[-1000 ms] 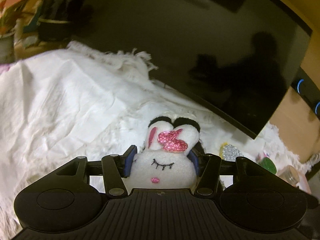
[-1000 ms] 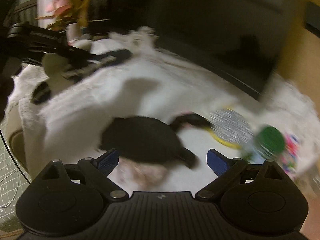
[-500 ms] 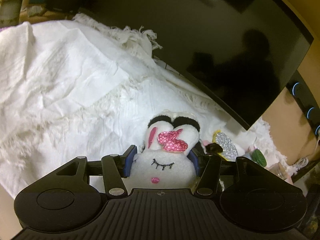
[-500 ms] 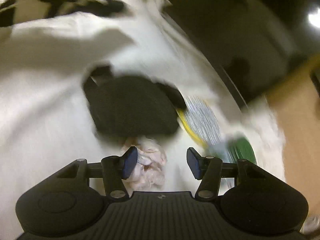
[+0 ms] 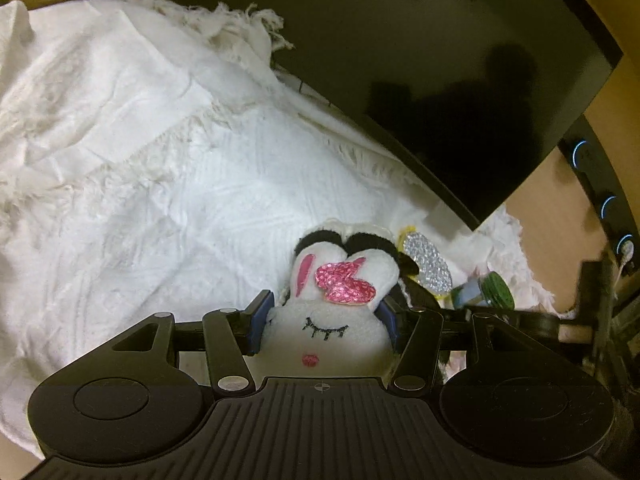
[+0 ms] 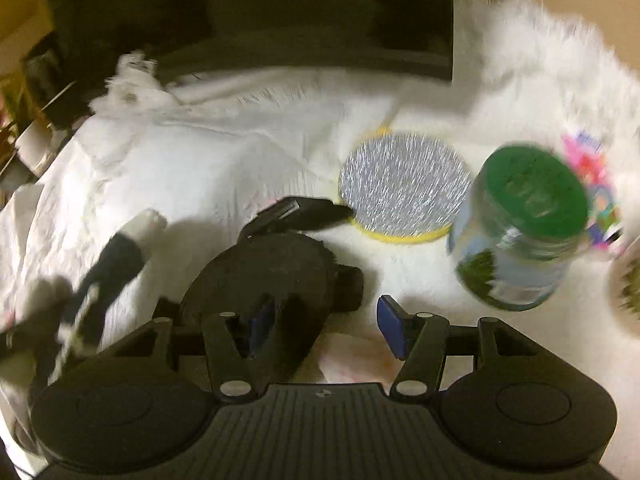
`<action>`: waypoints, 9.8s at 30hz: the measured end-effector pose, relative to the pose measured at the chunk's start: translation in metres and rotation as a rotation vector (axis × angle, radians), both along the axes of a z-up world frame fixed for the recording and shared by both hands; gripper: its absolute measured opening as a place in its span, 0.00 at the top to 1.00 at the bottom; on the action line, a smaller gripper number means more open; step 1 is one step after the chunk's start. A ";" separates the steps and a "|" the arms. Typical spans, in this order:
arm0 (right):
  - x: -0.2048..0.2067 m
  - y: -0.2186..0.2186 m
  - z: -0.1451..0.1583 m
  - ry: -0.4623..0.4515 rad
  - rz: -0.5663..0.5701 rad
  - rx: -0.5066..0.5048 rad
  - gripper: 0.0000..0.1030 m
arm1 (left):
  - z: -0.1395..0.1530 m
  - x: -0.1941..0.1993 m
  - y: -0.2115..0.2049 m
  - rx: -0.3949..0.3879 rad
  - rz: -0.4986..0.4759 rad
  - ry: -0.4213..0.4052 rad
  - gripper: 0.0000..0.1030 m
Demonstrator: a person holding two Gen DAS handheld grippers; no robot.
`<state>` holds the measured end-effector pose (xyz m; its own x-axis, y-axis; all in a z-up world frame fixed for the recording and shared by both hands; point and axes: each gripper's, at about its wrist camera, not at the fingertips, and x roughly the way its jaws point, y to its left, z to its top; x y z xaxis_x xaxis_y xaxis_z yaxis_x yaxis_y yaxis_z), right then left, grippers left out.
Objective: Organize soft objects
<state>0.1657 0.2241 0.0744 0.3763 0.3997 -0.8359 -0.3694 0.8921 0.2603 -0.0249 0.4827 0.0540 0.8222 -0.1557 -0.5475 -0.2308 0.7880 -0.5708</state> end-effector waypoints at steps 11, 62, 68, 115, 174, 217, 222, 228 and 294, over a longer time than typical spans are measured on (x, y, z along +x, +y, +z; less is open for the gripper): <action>-0.011 0.022 0.028 -0.036 0.123 0.167 0.67 | -0.005 -0.013 0.007 -0.031 0.052 0.007 0.43; 0.034 -0.358 0.130 -0.283 -0.361 -0.326 0.83 | 0.060 0.253 -0.420 -0.155 -0.566 -0.054 0.39; 0.049 -0.392 0.064 -0.154 -0.446 -0.252 0.83 | 0.033 0.256 -0.441 -0.025 -0.544 -0.007 0.47; -0.111 -0.268 0.027 -0.394 -0.262 -0.271 0.32 | 0.027 0.061 -0.087 0.297 -0.022 0.019 0.50; -0.055 -0.101 0.047 -0.282 0.145 -0.076 0.83 | 0.055 0.140 -0.123 0.334 -0.336 0.046 0.73; 0.149 -0.396 0.025 0.002 -0.625 -0.259 0.84 | 0.060 0.156 -0.347 0.017 -0.749 -0.072 0.70; 0.169 -0.396 -0.020 0.136 -0.630 -0.373 0.84 | 0.026 0.105 -0.293 0.064 -0.672 0.016 0.70; 0.150 -0.394 0.003 0.070 -0.644 -0.318 0.62 | 0.005 0.069 -0.202 0.147 -0.517 0.112 0.70; -0.110 -0.228 -0.065 -0.214 -0.322 -0.207 0.15 | -0.026 0.236 -0.093 -0.296 -0.163 -0.005 0.63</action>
<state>0.0561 -0.0044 0.0099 0.6274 0.0655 -0.7759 -0.0897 0.9959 0.0115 0.2106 0.3893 0.0284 0.7760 -0.4370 -0.4549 -0.1118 0.6145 -0.7810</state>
